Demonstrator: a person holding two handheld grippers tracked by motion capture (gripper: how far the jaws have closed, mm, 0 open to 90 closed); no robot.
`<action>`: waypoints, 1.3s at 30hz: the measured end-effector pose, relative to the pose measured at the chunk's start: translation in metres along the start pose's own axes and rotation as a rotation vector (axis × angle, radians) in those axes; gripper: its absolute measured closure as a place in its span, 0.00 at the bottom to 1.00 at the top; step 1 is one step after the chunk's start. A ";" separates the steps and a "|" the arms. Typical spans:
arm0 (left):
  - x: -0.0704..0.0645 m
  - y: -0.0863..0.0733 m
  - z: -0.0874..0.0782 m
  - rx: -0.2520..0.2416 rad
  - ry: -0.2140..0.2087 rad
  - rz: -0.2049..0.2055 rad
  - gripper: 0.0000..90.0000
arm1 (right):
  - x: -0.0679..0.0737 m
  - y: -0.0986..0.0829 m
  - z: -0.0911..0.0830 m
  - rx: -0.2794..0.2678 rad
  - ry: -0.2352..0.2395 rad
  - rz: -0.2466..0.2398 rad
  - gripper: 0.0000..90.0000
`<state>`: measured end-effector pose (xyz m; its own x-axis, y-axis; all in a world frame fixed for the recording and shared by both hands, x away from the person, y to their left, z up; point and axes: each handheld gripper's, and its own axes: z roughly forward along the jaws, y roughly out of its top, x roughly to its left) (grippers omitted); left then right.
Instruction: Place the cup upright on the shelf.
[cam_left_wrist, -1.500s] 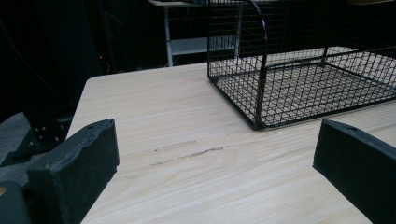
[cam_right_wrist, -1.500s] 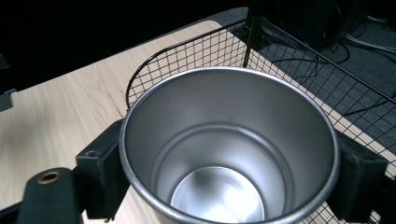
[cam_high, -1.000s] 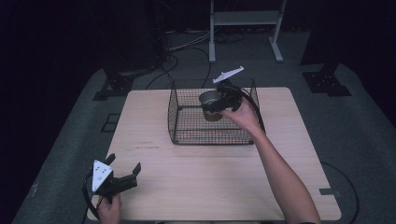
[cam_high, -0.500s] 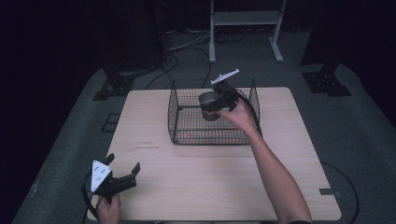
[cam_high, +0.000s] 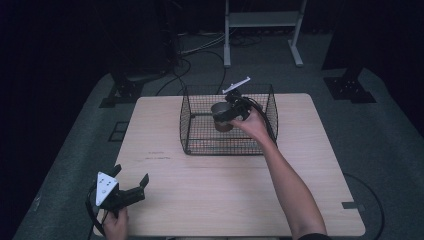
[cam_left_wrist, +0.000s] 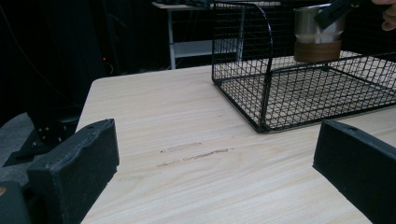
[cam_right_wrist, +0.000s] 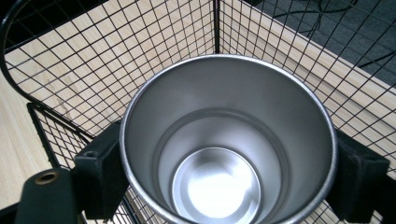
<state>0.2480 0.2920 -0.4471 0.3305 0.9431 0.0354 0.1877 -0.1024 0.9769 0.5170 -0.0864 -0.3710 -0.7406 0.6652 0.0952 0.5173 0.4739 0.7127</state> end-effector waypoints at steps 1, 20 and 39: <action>0.000 0.000 0.000 -0.001 0.001 0.002 0.00 | 0.000 0.000 0.001 0.002 0.000 0.004 0.16; 0.004 0.001 -0.003 -0.005 0.010 0.003 0.00 | -0.014 -0.008 0.018 0.087 -0.037 0.005 0.16; 0.003 0.001 -0.003 -0.008 0.011 0.005 0.00 | -0.020 -0.014 0.028 0.132 -0.043 0.020 0.14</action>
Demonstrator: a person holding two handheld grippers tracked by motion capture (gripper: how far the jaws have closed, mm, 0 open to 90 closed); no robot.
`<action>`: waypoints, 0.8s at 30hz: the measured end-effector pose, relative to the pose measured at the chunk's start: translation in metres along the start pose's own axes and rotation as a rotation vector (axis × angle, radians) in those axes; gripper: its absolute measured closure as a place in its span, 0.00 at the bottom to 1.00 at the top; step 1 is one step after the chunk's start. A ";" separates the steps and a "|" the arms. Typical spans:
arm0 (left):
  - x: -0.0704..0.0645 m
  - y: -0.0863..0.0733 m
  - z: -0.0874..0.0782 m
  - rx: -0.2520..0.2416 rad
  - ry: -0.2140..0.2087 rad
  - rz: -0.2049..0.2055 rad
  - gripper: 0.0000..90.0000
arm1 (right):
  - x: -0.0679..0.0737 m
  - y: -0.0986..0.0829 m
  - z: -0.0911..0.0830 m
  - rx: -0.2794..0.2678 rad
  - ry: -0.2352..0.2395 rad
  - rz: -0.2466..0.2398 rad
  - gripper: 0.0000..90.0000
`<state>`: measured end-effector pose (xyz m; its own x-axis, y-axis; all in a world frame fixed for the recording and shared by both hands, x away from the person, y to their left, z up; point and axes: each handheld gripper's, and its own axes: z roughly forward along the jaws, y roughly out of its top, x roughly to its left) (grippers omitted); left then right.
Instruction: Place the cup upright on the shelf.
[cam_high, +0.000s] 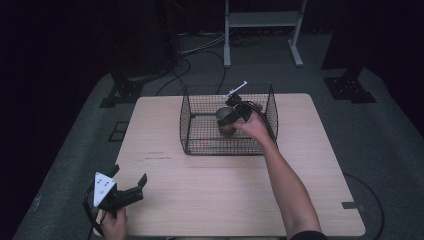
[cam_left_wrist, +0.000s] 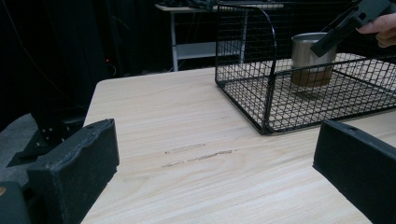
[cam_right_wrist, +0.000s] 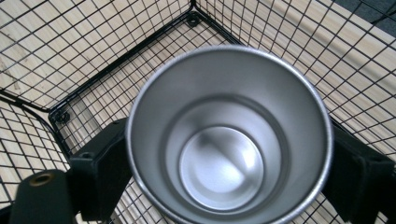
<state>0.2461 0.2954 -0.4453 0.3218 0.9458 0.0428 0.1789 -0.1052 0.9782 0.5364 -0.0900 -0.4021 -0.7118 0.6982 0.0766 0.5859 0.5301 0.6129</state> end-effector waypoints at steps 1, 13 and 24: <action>0.000 0.000 0.000 -0.001 0.001 0.001 0.00 | -0.001 0.000 0.001 0.012 -0.005 0.001 0.14; -0.001 0.000 0.000 0.001 0.001 0.003 0.00 | -0.003 -0.001 -0.002 0.002 0.000 0.008 0.15; 0.000 0.000 -0.001 -0.004 0.003 -0.001 0.00 | -0.005 -0.001 -0.002 0.010 -0.003 0.021 0.14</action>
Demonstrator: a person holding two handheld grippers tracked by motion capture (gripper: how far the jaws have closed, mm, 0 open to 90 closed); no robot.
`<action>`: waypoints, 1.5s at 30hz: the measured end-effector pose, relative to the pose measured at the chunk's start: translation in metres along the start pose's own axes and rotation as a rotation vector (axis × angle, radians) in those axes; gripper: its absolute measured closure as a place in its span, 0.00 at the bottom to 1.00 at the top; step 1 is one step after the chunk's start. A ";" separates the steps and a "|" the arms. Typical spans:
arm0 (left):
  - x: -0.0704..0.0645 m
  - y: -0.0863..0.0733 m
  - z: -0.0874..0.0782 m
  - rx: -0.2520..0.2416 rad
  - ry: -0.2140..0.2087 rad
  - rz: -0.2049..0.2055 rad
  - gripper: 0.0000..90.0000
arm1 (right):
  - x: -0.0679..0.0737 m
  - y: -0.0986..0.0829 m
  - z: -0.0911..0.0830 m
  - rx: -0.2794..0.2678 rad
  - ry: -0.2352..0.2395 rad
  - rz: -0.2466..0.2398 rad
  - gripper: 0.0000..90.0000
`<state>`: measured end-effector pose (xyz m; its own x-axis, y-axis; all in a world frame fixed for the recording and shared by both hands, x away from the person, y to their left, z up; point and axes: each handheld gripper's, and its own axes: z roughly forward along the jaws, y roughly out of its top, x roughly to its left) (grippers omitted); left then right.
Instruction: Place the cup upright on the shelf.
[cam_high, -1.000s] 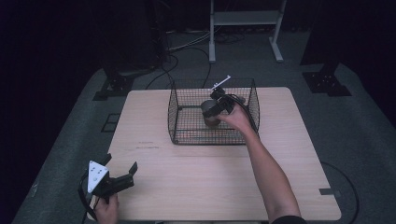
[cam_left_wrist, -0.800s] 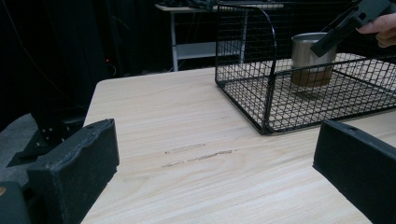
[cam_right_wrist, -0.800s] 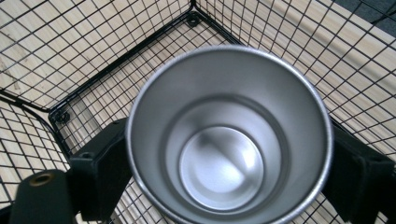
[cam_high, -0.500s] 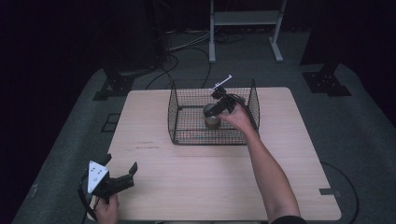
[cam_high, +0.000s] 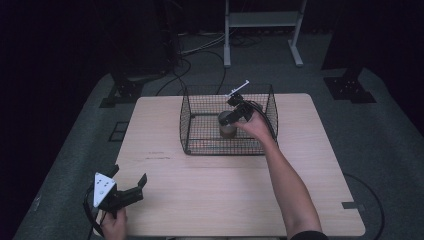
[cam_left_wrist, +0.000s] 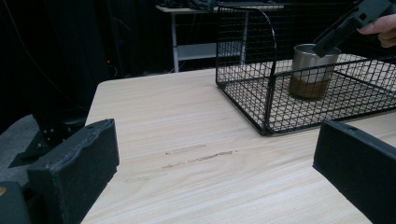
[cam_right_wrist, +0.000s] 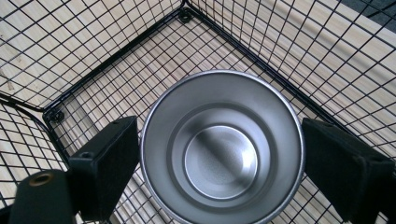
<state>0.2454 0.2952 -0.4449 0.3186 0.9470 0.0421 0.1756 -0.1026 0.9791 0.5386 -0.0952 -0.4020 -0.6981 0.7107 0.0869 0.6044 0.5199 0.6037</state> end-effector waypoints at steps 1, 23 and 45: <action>0.000 0.000 0.000 0.004 0.001 0.002 0.00 | 0.000 0.000 0.000 0.000 0.000 0.000 0.14; -0.001 0.000 0.001 0.006 0.003 -0.002 0.00 | -0.004 -0.001 -0.001 -0.014 0.005 0.017 0.14; -0.002 0.000 0.001 0.009 -0.003 0.013 0.00 | 0.009 -0.004 -0.055 -0.163 0.069 0.017 0.15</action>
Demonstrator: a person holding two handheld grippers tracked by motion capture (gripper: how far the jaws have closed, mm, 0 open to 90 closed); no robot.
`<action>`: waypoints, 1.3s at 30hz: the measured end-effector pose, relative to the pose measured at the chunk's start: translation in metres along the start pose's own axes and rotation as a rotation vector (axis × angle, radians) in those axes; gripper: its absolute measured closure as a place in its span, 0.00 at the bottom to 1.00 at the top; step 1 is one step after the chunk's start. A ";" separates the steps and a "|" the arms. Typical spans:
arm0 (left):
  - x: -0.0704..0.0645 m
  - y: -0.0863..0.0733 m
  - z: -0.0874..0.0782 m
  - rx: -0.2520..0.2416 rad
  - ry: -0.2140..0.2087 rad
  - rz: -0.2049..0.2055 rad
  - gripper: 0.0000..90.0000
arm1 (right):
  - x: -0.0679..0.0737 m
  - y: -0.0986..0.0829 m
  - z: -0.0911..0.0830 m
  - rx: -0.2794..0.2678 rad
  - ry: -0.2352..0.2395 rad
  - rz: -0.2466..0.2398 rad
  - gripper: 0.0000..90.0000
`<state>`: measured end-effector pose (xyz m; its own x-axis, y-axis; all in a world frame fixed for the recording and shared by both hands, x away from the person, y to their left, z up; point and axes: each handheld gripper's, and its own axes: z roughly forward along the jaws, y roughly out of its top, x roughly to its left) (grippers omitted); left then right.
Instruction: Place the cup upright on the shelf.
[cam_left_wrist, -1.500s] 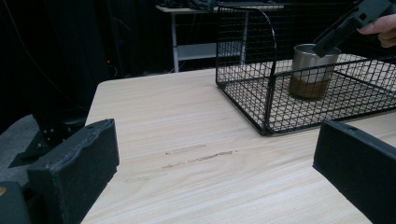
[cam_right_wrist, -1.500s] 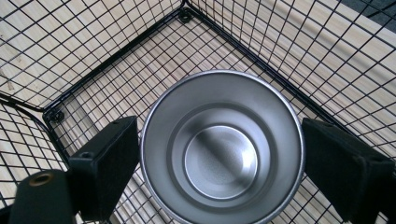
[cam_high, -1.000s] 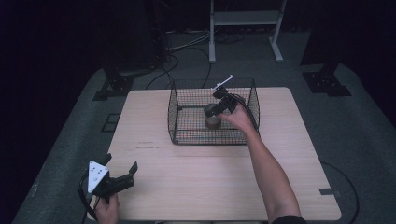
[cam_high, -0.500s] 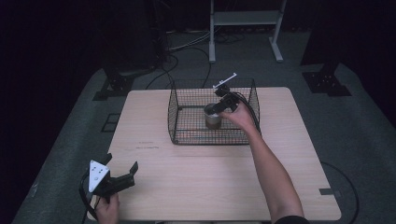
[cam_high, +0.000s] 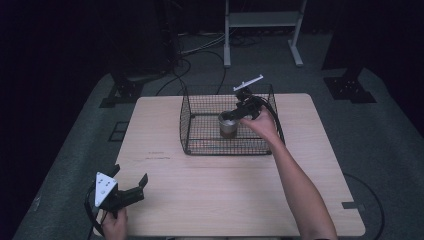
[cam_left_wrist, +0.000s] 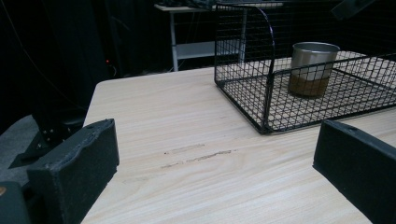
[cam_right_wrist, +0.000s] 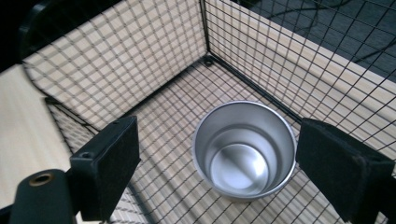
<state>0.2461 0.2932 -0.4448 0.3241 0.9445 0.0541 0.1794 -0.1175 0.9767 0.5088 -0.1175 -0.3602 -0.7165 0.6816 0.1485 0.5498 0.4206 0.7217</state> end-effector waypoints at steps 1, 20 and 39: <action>0.000 0.000 0.000 0.000 0.000 -0.001 0.00 | 0.001 -0.001 -0.003 -0.005 0.007 0.004 0.15; -0.005 0.000 0.003 0.006 -0.010 0.004 0.00 | 0.010 -0.026 -0.056 -0.049 0.059 -0.015 0.15; -0.005 -0.001 0.003 0.010 -0.007 0.013 0.00 | 0.023 -0.047 -0.091 -0.069 0.078 -0.062 0.15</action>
<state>0.2473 0.2876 -0.4463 0.3330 0.9407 0.0650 0.1841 -0.1325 0.9739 0.4273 -0.1761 -0.3291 -0.7812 0.6054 0.1524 0.4743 0.4169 0.7754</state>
